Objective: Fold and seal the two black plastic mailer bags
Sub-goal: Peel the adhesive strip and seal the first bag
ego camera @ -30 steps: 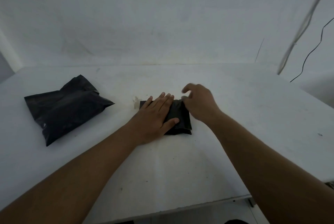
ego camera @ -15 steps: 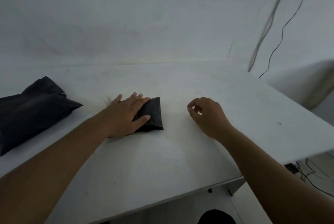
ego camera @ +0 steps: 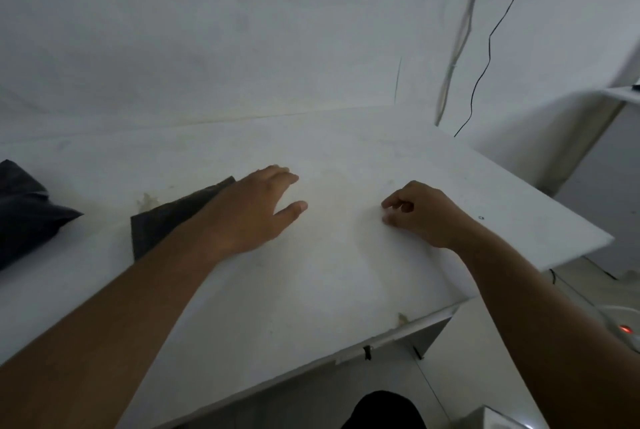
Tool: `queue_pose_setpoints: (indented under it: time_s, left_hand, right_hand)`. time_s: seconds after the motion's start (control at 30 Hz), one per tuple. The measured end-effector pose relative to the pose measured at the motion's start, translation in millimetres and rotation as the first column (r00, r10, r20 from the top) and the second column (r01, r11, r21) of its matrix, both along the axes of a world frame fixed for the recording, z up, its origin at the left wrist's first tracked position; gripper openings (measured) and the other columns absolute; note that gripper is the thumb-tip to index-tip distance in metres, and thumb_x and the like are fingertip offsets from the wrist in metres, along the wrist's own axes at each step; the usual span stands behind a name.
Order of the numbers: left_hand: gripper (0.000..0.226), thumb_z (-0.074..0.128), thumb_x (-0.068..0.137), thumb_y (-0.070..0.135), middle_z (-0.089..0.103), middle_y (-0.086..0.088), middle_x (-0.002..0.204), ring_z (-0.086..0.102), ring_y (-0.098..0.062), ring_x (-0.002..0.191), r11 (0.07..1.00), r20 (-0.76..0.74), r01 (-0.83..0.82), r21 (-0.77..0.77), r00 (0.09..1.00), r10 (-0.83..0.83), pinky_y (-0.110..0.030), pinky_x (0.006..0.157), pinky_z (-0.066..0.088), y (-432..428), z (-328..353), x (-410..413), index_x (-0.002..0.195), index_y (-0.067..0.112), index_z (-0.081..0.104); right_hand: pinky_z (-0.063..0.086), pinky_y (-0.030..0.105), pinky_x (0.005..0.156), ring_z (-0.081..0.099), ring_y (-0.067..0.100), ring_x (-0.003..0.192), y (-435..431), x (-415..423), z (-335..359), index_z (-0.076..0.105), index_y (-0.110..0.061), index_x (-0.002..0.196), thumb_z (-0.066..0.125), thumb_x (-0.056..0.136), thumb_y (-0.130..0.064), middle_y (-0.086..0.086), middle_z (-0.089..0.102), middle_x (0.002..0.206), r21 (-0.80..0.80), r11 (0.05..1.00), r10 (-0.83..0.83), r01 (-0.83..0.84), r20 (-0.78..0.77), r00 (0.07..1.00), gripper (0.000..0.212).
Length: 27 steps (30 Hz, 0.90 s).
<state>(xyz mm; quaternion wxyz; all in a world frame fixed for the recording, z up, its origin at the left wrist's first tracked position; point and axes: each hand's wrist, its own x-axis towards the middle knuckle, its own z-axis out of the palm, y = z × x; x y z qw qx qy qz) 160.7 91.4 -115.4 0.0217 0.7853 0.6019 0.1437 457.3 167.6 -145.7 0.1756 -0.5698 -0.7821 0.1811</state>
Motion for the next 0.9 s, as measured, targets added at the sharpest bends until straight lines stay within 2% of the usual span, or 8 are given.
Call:
queue_pose_setpoints:
  time_s: [0.1,0.17,0.23,0.3,0.43,0.63,0.77,0.9]
  left_hand:
    - [0.059,0.043,0.101,0.048,0.032,-0.001,0.160,0.025,-0.014,0.149,0.999,-0.019,-0.010,-0.045,1.000,0.009,-0.032,0.118,0.023,5.6,-14.3,21.8,0.151,0.016,0.037]
    - [0.063,0.042,0.101,0.050,0.026,-0.002,0.163,0.018,-0.014,0.151,0.995,-0.039,-0.002,-0.101,0.999,-0.002,-0.032,0.119,0.022,7.2,-24.9,37.8,0.153,0.014,0.034]
    - [0.067,0.041,0.101,0.051,0.021,-0.004,0.164,0.013,-0.015,0.153,0.990,-0.045,-0.008,-0.143,0.999,0.002,-0.032,0.119,0.019,7.8,-34.9,52.8,0.154,0.011,0.029]
    - [0.067,0.040,0.102,0.048,0.018,-0.007,0.165,0.011,-0.016,0.153,0.987,-0.004,-0.031,-0.156,1.000,0.031,-0.031,0.120,0.017,7.3,-42.9,62.9,0.154,0.009,0.027]
    - [0.062,0.047,0.099,0.044,0.027,-0.007,0.161,0.022,-0.018,0.149,0.994,0.126,-0.077,-0.080,0.988,0.087,-0.029,0.118,0.020,4.2,-52.0,67.5,0.149,0.009,0.037]
    - [0.063,0.050,0.098,0.044,0.030,-0.001,0.161,0.025,-0.014,0.148,0.993,0.204,-0.097,-0.064,0.973,0.108,-0.027,0.118,0.020,4.2,-56.4,66.6,0.150,0.011,0.038]
    - [0.061,0.049,0.099,0.044,0.029,0.001,0.161,0.024,-0.011,0.148,0.993,0.232,-0.096,-0.073,0.966,0.111,-0.027,0.119,0.020,6.6,-59.1,63.5,0.150,0.012,0.039]
    - [0.058,0.050,0.099,0.044,0.033,0.003,0.159,0.028,-0.010,0.146,0.993,0.274,-0.094,-0.074,0.955,0.111,-0.029,0.119,0.025,9.2,-62.1,60.6,0.148,0.013,0.043]
  right_hand:
    - [0.034,0.008,0.072,0.056,0.012,0.094,-3.1,2.7,-3.6,0.071,-0.027,0.115,0.073,0.087,-0.029,-0.002,0.056,0.103,0.039,0.999,0.037,-0.036,-0.006,0.999,0.028]
    - [0.034,0.014,0.073,0.053,0.011,0.093,-4.7,1.4,-8.8,0.069,-0.030,0.121,0.070,0.090,-0.032,-0.003,0.054,0.104,0.082,0.995,0.061,-0.063,0.018,0.998,0.031]
    - [0.034,0.016,0.073,0.052,0.011,0.094,-4.7,0.2,-13.2,0.072,-0.029,0.117,0.069,0.090,-0.034,-0.003,0.054,0.102,0.116,0.991,0.064,-0.063,-0.001,0.998,0.027]
    - [0.033,0.011,0.071,0.052,0.009,0.090,-3.1,0.1,-15.6,0.075,-0.029,0.108,0.071,0.089,-0.033,-0.004,0.055,0.097,0.137,0.989,0.065,-0.056,-0.062,0.996,0.020]
    - [0.035,0.011,0.069,0.053,0.004,0.080,1.2,-2.2,-19.4,0.079,-0.026,0.098,0.074,0.086,-0.028,-0.004,0.058,0.091,0.178,0.982,0.083,-0.059,-0.133,0.988,0.013]
    - [0.043,0.024,0.073,0.056,0.008,0.081,5.9,-5.8,-21.3,0.076,-0.026,0.090,0.069,0.090,-0.026,-0.005,0.060,0.090,0.209,0.972,0.129,-0.105,-0.107,0.986,0.007]
    - [0.038,0.020,0.070,0.053,0.002,0.080,7.3,-6.6,-22.3,0.074,-0.026,0.090,0.067,0.091,-0.026,-0.008,0.058,0.089,0.234,0.963,0.154,-0.133,-0.077,0.985,0.007]
    - [0.038,0.014,0.071,0.055,0.006,0.083,6.3,-0.8,-17.3,0.075,-0.029,0.094,0.073,0.088,-0.032,-0.009,0.060,0.091,0.217,0.960,0.192,-0.175,-0.058,0.980,0.008]
